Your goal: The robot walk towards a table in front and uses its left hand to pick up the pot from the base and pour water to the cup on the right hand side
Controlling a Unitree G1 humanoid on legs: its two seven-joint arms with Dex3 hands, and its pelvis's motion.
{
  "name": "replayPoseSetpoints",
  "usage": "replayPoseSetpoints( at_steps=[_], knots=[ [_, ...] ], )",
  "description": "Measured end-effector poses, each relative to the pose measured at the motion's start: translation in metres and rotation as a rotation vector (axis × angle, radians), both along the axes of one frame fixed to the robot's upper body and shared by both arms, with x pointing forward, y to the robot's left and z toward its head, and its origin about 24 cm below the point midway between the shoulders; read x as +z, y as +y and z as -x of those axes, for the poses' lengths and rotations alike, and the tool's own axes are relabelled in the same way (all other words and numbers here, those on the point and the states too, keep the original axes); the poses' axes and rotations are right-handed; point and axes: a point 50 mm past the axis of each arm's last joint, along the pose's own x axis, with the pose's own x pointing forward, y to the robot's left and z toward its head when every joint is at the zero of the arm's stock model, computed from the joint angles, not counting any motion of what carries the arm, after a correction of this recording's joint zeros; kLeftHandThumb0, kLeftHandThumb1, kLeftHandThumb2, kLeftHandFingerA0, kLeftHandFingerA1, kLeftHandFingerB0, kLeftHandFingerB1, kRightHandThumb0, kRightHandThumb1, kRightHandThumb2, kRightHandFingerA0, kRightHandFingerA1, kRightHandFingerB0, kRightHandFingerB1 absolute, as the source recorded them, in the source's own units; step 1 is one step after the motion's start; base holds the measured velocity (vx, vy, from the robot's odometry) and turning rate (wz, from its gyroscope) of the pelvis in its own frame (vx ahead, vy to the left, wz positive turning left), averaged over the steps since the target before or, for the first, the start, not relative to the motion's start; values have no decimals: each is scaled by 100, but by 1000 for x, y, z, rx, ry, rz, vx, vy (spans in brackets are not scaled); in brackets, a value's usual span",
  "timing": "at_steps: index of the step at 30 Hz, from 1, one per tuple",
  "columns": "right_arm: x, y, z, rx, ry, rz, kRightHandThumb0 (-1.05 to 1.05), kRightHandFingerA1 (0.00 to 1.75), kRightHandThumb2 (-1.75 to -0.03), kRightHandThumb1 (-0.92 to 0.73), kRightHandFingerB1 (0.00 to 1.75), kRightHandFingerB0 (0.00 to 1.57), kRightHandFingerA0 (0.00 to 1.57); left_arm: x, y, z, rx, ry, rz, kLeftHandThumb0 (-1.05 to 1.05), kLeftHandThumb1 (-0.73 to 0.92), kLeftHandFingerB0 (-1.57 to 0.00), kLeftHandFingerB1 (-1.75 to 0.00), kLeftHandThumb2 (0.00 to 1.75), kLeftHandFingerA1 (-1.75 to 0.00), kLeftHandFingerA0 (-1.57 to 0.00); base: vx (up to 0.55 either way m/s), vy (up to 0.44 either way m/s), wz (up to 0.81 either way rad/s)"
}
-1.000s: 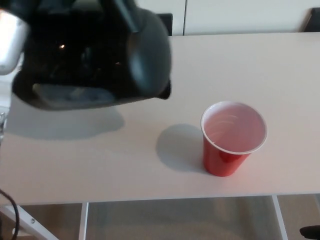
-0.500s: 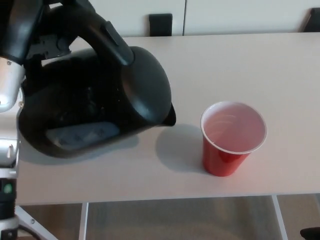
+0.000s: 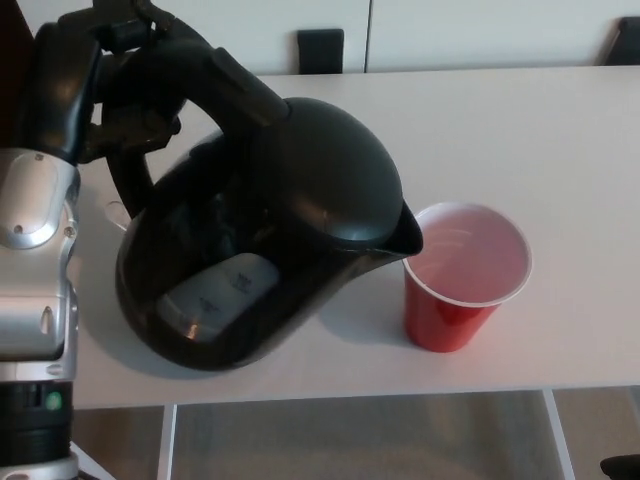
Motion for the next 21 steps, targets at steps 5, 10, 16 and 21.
replayPoseSetpoints(
  at_steps=[5,10,16,21],
  knots=[
    [0,0,0,1,0,-1,-38,56,-61,-72,45,44,69,-1,1,0,-4,19,20,-14,79,-73,-117,72,-150,-96,0,0,0],
    [0,1,0,1,0,-3,-38,55,-61,-72,45,44,69,-3,3,0,-7,29,33,-14,79,-76,-115,74,-149,-98,0,0,0],
    [0,1,0,0,-2,-4,-39,53,-61,-73,44,43,67,-4,5,0,-10,34,44,-10,80,-76,-109,73,-146,-96,0,0,0],
    [2,2,-3,8,-13,-3,-39,54,-62,-73,45,44,68,-5,6,0,-7,39,53,-20,79,-57,-42,63,-66,-102,0,0,0]
  ],
)
